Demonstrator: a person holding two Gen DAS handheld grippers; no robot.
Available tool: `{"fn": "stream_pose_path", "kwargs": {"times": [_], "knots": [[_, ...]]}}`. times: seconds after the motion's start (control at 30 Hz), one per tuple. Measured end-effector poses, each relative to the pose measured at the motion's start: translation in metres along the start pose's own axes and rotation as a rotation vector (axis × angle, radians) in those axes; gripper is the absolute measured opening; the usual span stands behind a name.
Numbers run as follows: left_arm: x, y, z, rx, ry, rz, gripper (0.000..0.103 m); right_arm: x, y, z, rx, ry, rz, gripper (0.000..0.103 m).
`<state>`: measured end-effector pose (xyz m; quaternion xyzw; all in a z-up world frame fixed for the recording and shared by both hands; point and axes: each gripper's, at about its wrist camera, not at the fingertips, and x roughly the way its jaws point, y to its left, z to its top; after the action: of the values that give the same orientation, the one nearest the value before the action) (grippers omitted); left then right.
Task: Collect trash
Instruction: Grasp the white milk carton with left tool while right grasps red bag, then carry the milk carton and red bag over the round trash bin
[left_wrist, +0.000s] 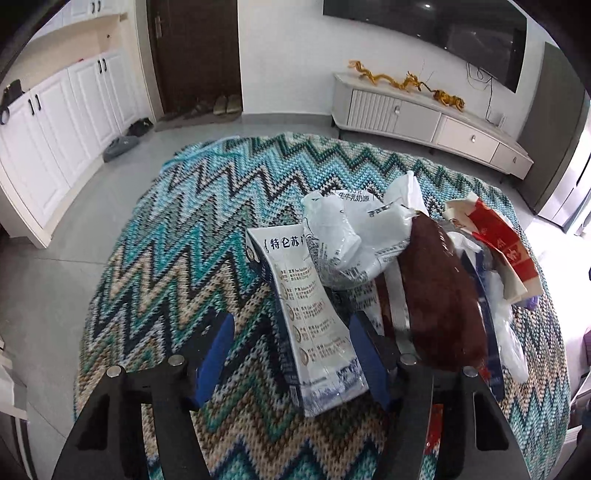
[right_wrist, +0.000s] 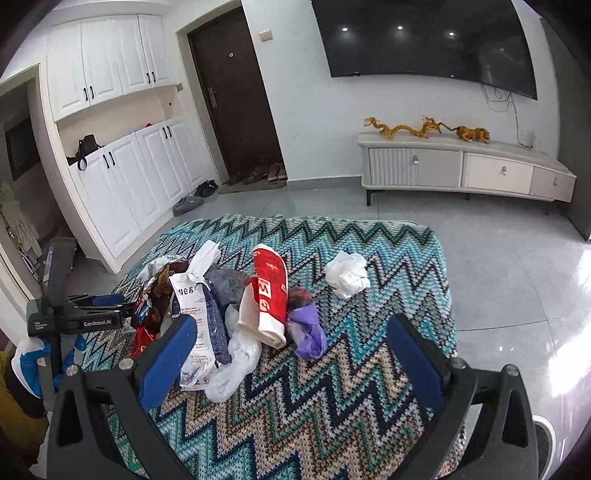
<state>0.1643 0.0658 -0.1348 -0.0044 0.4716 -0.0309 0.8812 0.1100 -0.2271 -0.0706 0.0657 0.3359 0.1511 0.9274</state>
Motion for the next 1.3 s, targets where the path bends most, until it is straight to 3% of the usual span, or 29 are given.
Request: {"fn": "stream_pose_path", "kwargs": {"times": [0.07, 0.2, 0.33, 0.43, 0.57, 0.63, 0.7, 0.9, 1.3], "knots": [[0.005, -0.002, 0.005, 0.000, 0.007, -0.006, 0.061, 0.019, 0.002, 0.009, -0.015, 0.027, 0.019, 0.102], [0.018, 0.002, 0.007, -0.007, 0.039, -0.014, 0.057, 0.055, 0.004, 0.022, -0.009, 0.091, 0.067, 0.074], [0.031, 0.008, 0.005, -0.020, 0.066, -0.021, 0.055, 0.091, 0.004, 0.024, -0.018, 0.164, 0.064, 0.060], [0.038, 0.012, 0.007, -0.029, 0.078, -0.028, 0.042, 0.110, 0.004, 0.022, -0.026, 0.212, 0.053, 0.045], [0.039, 0.019, 0.007, -0.043, 0.076, -0.033, 0.041, 0.123, 0.001, 0.020, -0.020, 0.244, 0.066, 0.036], [0.036, 0.019, 0.005, -0.041, 0.063, -0.027, 0.041, 0.124, 0.000, 0.020, -0.013, 0.242, 0.086, 0.017], [0.030, 0.020, 0.001, -0.037, 0.047, -0.021, 0.041, 0.119, 0.002, 0.022, -0.021, 0.232, 0.079, 0.005], [-0.001, 0.030, -0.011, -0.057, -0.003, -0.011, 0.041, 0.088, 0.010, 0.020, -0.002, 0.185, 0.081, 0.003], [-0.087, 0.036, -0.036, -0.055, -0.129, -0.011, 0.040, -0.014, 0.028, 0.009, 0.029, 0.053, 0.093, 0.003]]}}
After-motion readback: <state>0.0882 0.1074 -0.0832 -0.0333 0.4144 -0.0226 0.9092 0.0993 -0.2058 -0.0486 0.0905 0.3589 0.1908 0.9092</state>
